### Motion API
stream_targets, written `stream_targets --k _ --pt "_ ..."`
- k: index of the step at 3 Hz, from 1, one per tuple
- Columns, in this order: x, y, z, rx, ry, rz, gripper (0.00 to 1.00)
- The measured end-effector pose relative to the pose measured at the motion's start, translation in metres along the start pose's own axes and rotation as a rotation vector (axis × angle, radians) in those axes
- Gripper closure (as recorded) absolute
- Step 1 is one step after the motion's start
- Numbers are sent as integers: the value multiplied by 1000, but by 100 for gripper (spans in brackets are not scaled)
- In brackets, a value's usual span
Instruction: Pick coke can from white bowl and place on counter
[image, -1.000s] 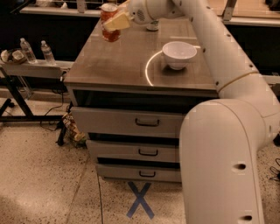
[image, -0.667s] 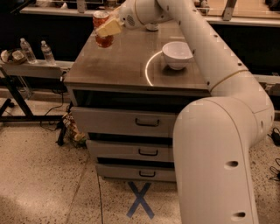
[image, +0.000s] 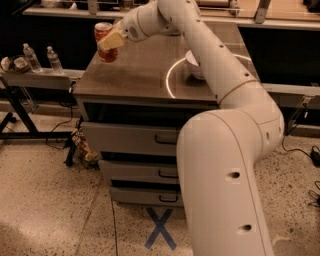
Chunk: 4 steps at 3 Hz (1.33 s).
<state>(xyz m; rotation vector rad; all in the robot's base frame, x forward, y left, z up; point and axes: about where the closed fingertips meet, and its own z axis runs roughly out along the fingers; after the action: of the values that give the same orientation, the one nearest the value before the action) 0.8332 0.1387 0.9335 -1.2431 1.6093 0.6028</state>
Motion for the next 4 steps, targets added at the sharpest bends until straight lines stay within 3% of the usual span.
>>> stream_targets --k 1,2,4 --pt "13 1 16 -9 26 11 32" --pt "23 -5 20 7 42 24 2" --pt "26 -10 18 23 41 33 0"
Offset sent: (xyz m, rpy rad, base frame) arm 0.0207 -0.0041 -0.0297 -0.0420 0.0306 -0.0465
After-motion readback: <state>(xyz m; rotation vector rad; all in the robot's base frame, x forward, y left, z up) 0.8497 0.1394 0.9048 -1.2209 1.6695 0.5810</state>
